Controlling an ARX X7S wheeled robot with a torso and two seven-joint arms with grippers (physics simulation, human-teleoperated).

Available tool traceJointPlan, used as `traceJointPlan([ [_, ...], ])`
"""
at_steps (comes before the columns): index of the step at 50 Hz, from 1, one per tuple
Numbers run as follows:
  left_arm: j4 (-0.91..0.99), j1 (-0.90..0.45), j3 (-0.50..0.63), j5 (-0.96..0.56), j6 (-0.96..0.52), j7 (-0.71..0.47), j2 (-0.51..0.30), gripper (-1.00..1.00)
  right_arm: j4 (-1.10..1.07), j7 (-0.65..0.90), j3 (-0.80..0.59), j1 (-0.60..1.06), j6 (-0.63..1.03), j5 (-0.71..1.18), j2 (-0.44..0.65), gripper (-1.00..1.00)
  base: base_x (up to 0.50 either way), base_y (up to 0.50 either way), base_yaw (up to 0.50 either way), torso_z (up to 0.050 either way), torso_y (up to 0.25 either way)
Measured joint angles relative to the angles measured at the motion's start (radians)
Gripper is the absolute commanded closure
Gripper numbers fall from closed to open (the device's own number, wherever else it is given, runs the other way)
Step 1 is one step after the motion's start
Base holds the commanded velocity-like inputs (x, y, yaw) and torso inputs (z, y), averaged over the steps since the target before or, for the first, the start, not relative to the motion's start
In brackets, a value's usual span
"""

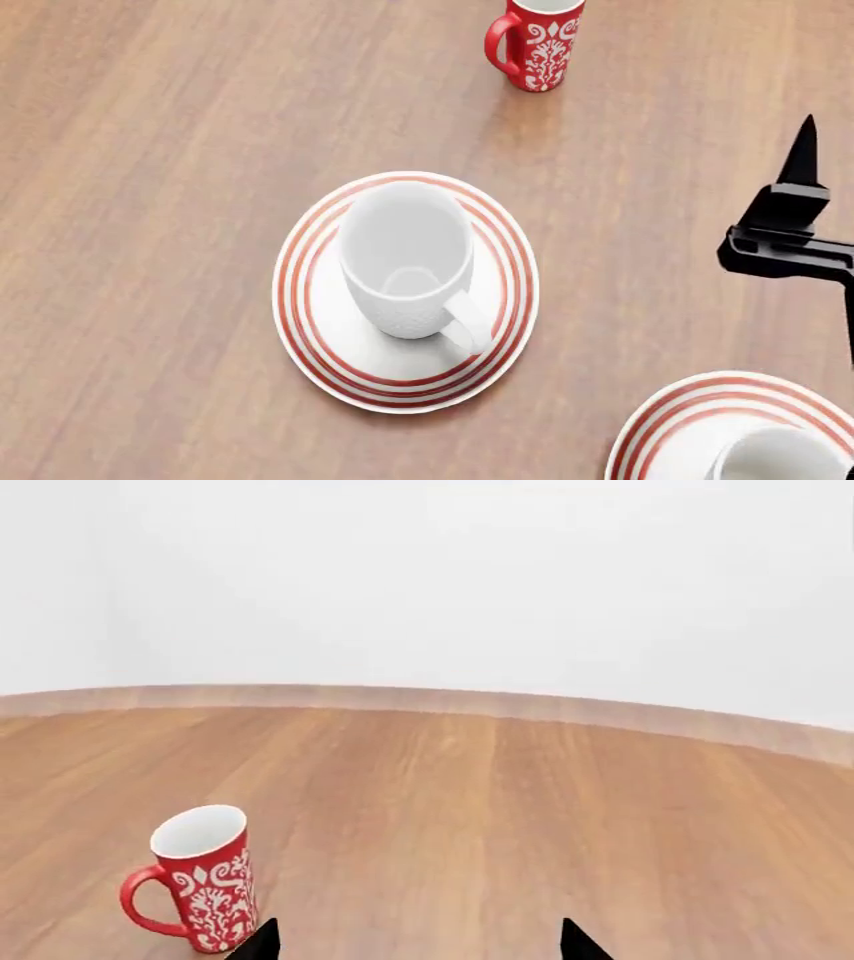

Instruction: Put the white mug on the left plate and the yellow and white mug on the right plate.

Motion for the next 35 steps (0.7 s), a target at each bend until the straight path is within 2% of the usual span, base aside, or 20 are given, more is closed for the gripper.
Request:
traceJointPlan([
  [19, 0.075, -0.227, 0.01, -0.21, -0.064, -0.136, -0.116, -1.0, -0.302, 0.101, 0.05, 0.025, 0.149, 0.104, 0.074, -1.0, 0.0, 0.0, 0.0, 0.0, 0.0],
  [26, 0.115, -0.302, -0.01, -0.272, -0.061, -0.176, -0.159, -1.0, -0.421, 0.109, 0.072, -0.006, 0.125, 0.093, 0.09, -1.0, 0.0, 0.0, 0.0, 0.0, 0.0],
  [35, 0.162, -0.376, -0.015, -0.268, -0.063, -0.204, -0.189, -1.0, -0.534, 0.093, 0.099, -0.07, 0.03, 0.036, 0.09, -1.0, 0.0, 0.0, 0.0, 0.0, 0.0],
])
